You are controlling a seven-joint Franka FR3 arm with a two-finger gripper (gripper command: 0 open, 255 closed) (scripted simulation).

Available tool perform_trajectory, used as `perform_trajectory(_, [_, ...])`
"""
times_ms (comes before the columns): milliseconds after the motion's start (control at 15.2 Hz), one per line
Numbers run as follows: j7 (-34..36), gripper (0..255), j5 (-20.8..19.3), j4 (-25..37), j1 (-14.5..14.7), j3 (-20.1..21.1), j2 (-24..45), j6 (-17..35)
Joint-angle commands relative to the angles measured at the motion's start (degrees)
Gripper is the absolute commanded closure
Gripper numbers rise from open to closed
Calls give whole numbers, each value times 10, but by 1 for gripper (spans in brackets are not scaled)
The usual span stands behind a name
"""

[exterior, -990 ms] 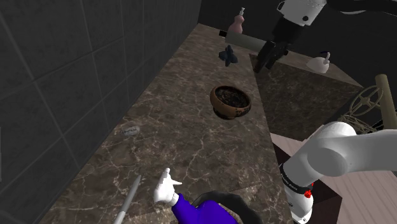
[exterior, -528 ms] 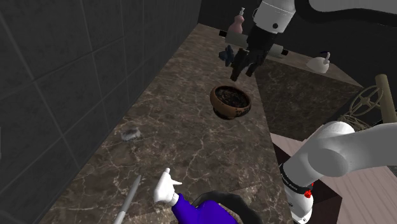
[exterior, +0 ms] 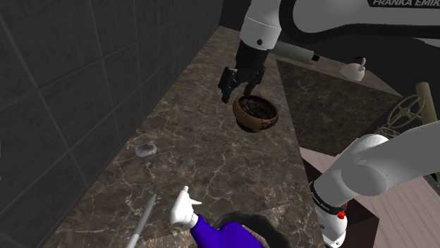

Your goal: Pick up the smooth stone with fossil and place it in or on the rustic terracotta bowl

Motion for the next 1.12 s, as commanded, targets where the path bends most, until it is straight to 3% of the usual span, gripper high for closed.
perform_trajectory(0, [32,0,-6,27,-2,24,42,11])
perform_trajectory(264, [101,0,-31,78,-2,70,128,33])
perform_trajectory(594, [196,0,-90,160,10,114,252,49])
perform_trajectory(1056, [317,0,-193,314,81,125,442,33])
